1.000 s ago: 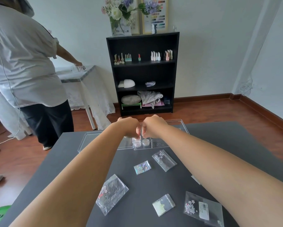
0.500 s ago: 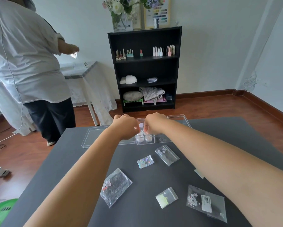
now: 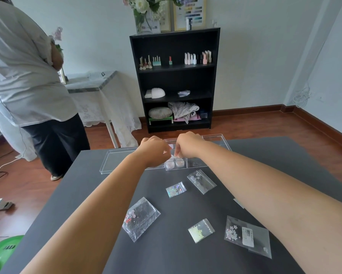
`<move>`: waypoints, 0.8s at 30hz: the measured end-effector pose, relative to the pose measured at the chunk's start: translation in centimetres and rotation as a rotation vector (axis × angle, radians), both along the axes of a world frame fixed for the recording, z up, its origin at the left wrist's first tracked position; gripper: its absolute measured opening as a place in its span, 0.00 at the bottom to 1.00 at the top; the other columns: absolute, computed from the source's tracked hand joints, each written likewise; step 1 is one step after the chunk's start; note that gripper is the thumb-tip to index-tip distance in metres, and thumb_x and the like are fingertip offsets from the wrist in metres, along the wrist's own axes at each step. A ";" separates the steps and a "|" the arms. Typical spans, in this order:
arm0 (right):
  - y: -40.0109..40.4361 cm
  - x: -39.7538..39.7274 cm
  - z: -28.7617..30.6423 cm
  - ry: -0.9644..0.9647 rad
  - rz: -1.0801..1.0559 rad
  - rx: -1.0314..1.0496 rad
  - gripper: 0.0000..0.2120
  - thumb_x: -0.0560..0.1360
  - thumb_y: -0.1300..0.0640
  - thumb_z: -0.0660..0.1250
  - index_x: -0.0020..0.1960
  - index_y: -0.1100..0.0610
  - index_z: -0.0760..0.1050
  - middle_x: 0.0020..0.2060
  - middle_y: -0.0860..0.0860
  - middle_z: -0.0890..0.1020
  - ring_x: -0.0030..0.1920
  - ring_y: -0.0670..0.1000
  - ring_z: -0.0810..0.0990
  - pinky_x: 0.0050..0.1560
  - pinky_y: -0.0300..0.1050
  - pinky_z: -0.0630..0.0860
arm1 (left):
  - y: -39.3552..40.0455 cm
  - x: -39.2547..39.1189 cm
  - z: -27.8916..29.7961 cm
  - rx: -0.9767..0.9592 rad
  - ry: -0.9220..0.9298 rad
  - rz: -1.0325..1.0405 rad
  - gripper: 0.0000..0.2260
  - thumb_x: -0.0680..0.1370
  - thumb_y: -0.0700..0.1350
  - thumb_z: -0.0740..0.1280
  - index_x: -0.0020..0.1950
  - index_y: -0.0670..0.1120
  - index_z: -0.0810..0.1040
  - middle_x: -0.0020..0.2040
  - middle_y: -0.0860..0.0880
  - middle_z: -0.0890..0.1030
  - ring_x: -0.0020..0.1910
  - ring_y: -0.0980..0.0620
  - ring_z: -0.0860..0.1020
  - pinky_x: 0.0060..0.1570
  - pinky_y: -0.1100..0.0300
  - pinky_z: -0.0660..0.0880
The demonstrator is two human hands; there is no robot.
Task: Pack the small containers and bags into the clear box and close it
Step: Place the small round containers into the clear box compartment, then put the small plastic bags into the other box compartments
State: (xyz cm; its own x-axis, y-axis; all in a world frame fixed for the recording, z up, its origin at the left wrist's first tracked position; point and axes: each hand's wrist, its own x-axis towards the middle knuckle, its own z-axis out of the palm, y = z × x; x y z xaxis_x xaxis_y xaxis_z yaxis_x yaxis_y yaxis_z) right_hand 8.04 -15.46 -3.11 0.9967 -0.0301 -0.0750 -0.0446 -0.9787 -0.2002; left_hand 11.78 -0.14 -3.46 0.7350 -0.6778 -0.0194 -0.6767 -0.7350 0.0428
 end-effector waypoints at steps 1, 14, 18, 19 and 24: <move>0.0 -0.1 0.1 0.003 0.006 0.008 0.08 0.74 0.58 0.69 0.46 0.48 0.85 0.51 0.49 0.82 0.63 0.55 0.70 0.55 0.50 0.68 | 0.1 -0.1 0.0 -0.024 -0.006 -0.009 0.14 0.77 0.50 0.58 0.50 0.56 0.83 0.61 0.55 0.79 0.64 0.50 0.68 0.62 0.47 0.61; -4.6 -12.5 0.1 -0.429 -0.069 0.696 0.12 0.75 0.56 0.69 0.54 0.40 0.77 0.39 0.40 0.83 0.39 0.44 0.77 0.42 0.36 0.74 | 5.3 -7.7 -0.2 -0.369 0.199 0.022 0.06 0.75 0.53 0.67 0.50 0.58 0.80 0.43 0.59 0.80 0.41 0.60 0.78 0.46 0.57 0.78; -8.1 -16.3 -1.5 -0.432 -0.201 0.718 0.11 0.74 0.55 0.70 0.52 0.40 0.79 0.40 0.40 0.84 0.38 0.42 0.78 0.43 0.39 0.73 | 4.6 -9.7 -2.3 -0.213 0.228 0.034 0.15 0.75 0.59 0.66 0.59 0.56 0.78 0.51 0.55 0.77 0.48 0.53 0.77 0.51 0.54 0.75; -8.7 -17.1 -2.0 -0.402 -0.223 0.714 0.11 0.74 0.54 0.70 0.51 0.39 0.79 0.42 0.40 0.84 0.39 0.42 0.78 0.43 0.39 0.73 | 4.3 -9.9 -2.6 -0.191 0.215 0.036 0.17 0.75 0.59 0.66 0.61 0.56 0.78 0.52 0.53 0.75 0.49 0.52 0.76 0.52 0.54 0.74; -11.1 -20.1 -4.6 -0.021 -0.224 0.571 0.17 0.71 0.48 0.74 0.57 0.34 0.76 0.58 0.36 0.74 0.52 0.39 0.74 0.49 0.39 0.69 | 3.3 -10.7 -3.2 -0.221 0.221 0.090 0.14 0.75 0.53 0.69 0.60 0.53 0.79 0.52 0.51 0.73 0.48 0.52 0.75 0.50 0.58 0.72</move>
State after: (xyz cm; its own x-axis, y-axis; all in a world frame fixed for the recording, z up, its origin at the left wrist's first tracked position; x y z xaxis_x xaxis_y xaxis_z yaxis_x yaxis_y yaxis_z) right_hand -12.06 -26.61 -7.69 0.9722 -0.2002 -0.1217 -0.2276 -0.6838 -0.6932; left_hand 1.08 3.18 -6.64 0.7865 -0.6159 -0.0449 -0.5661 -0.7481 0.3463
